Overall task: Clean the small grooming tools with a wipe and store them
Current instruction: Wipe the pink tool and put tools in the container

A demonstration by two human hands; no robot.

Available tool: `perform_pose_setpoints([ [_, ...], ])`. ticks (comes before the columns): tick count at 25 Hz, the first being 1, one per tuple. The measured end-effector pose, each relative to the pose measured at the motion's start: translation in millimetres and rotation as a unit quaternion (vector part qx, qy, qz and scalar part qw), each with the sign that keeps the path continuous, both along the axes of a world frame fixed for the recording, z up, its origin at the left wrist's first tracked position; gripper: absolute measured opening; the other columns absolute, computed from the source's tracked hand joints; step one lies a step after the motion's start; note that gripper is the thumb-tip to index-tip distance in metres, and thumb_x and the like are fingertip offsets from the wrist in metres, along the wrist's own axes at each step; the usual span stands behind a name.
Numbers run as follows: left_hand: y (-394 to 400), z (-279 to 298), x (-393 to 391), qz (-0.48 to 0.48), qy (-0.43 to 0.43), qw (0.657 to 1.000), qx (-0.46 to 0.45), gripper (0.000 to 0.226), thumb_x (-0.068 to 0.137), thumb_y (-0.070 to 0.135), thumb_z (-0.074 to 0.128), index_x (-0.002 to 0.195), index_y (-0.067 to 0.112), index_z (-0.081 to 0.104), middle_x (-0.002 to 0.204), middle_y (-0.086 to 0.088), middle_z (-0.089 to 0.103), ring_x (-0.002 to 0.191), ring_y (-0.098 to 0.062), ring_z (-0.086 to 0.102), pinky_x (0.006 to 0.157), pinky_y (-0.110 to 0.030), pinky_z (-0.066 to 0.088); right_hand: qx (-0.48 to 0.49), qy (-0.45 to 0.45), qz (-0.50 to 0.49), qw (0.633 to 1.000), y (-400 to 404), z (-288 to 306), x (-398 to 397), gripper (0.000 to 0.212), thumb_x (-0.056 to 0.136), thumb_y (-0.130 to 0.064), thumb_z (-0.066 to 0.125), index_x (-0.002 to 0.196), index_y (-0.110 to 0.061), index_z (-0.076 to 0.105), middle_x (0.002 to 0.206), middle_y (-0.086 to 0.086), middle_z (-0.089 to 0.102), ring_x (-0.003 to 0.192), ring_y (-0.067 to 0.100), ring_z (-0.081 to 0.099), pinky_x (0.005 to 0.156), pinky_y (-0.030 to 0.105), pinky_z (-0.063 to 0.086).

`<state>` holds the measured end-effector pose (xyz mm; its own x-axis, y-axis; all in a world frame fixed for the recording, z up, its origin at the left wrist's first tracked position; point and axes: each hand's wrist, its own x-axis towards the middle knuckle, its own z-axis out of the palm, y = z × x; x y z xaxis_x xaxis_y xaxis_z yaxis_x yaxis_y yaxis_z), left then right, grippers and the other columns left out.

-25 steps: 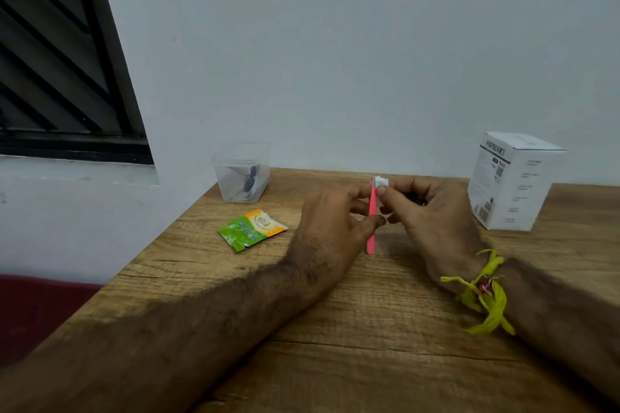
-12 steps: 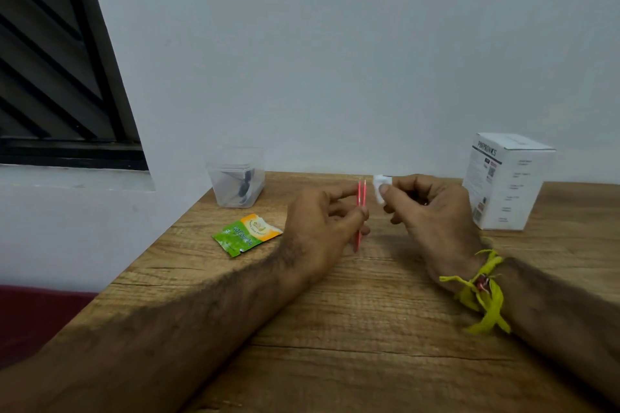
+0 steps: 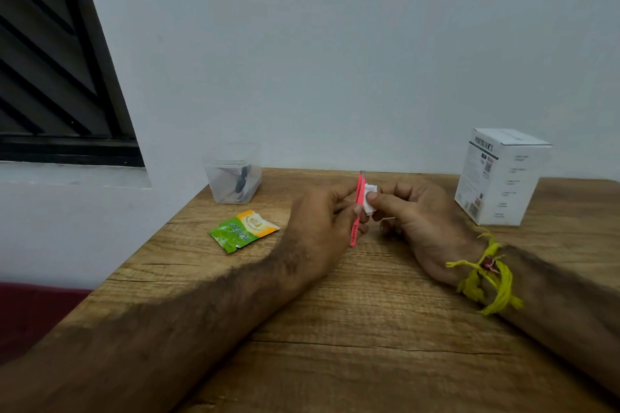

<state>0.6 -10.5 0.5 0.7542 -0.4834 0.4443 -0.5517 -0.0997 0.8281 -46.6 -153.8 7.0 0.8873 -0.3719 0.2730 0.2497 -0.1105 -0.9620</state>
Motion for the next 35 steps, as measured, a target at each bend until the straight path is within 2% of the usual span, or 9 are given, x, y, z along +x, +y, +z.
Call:
perform_pose_setpoints([
  [4, -3, 1, -6, 0.001, -0.023, 1.000, 0.007, 0.034, 0.095, 0.004, 0.062, 0.123, 0.023, 0.067, 0.082, -0.005, 0.076, 0.068, -0.011, 0.073, 0.067, -0.034, 0.063, 0.035, -0.030, -0.022, 0.999, -5, 1, 5, 0.008, 0.089, -0.010, 0.068, 0.084, -0.007, 0.073, 0.083, 0.019, 0.068, 0.072, 0.019, 0.059, 0.059, 0.029, 0.044],
  [11, -2, 0, 1, 0.012, 0.006, 1.000, 0.020, 0.034, 0.098, 0.005, 0.057, 0.130, 0.015, 0.064, 0.079, 0.003, 0.073, 0.068, -0.007, 0.071, 0.063, -0.026, 0.061, 0.042, -0.024, -0.017, 0.999, -2, 0, 9, 0.009, 0.089, -0.009, 0.067, 0.082, -0.009, 0.073, 0.080, 0.014, 0.067, 0.072, 0.018, 0.058, 0.059, 0.029, 0.044],
  [14, -2, 0, -3, 0.007, 0.001, 1.000, 0.012, 0.030, 0.096, 0.006, 0.060, 0.116, 0.028, 0.069, 0.079, 0.000, 0.074, 0.072, -0.014, 0.074, 0.067, -0.034, 0.063, -0.014, -0.034, -0.019, 0.999, -5, -4, 6, 0.010, 0.088, -0.007, 0.068, 0.080, -0.009, 0.072, 0.072, 0.008, 0.067, 0.066, 0.013, 0.058, 0.057, 0.028, 0.044],
  [16, 0, 0, 0, 0.031, -0.001, 0.999, -0.004, 0.026, 0.094, 0.010, 0.064, 0.101, 0.034, 0.069, 0.078, -0.005, 0.076, 0.072, -0.019, 0.075, 0.067, -0.040, 0.063, -0.084, -0.055, -0.050, 0.994, -1, -7, 6, 0.014, 0.089, -0.007, 0.069, 0.076, -0.013, 0.072, 0.060, -0.007, 0.066, 0.055, 0.001, 0.056, 0.053, 0.020, 0.044],
  [18, 1, -2, 8, 0.075, 0.002, 0.997, -0.025, 0.015, 0.091, 0.011, 0.069, 0.100, 0.022, 0.072, 0.074, -0.007, 0.075, 0.068, -0.022, 0.074, 0.064, -0.044, 0.062, -0.137, -0.065, -0.077, 0.985, 1, -8, 10, 0.017, 0.089, -0.010, 0.070, 0.074, -0.018, 0.072, 0.053, -0.016, 0.064, 0.050, -0.005, 0.055, 0.053, 0.015, 0.044],
  [20, 0, -4, 14, 0.115, -0.011, 0.993, -0.026, 0.015, 0.088, 0.013, 0.073, 0.103, 0.014, 0.072, 0.070, -0.001, 0.074, 0.064, -0.019, 0.073, 0.062, -0.044, 0.062, -0.153, -0.058, -0.096, 0.982, -1, -12, 15, 0.014, 0.088, -0.018, 0.072, 0.074, -0.019, 0.073, 0.056, -0.014, 0.065, 0.054, -0.003, 0.056, 0.056, 0.023, 0.046],
  [24, -1, -3, 13, 0.165, -0.074, 0.984, 0.000, 0.015, 0.086, 0.020, 0.074, 0.100, 0.022, 0.074, 0.072, 0.006, 0.072, 0.064, -0.013, 0.070, 0.067, -0.039, 0.061, -0.156, -0.040, -0.125, 0.979, -5, -17, 20, 0.018, 0.086, -0.028, 0.073, 0.074, -0.015, 0.074, 0.060, -0.008, 0.066, 0.055, 0.004, 0.056, 0.060, 0.033, 0.051],
  [30, 0, 0, 12, 0.201, -0.097, 0.975, 0.012, 0.029, 0.083, 0.012, 0.071, 0.111, 0.018, 0.075, 0.071, 0.010, 0.066, 0.066, -0.010, 0.063, 0.072, -0.038, 0.058, -0.210, -0.001, -0.199, 0.957, 6, -9, 27, 0.022, 0.084, -0.026, 0.075, 0.070, -0.010, 0.073, 0.065, -0.001, 0.069, 0.060, 0.008, 0.058, 0.059, 0.021, 0.044],
  [35, 7, 10, 6, 0.193, -0.100, 0.976, 0.014, 0.033, 0.085, 0.020, 0.076, 0.118, 0.016, 0.073, 0.074, 0.010, 0.065, 0.063, -0.001, 0.058, 0.077, -0.029, 0.057, -0.237, 0.055, -0.243, 0.939, 6, 1, 39, 0.024, 0.085, -0.027, 0.070, 0.069, -0.009, 0.071, 0.070, 0.004, 0.069, 0.077, 0.021, 0.065, 0.072, 0.029, 0.050],
])
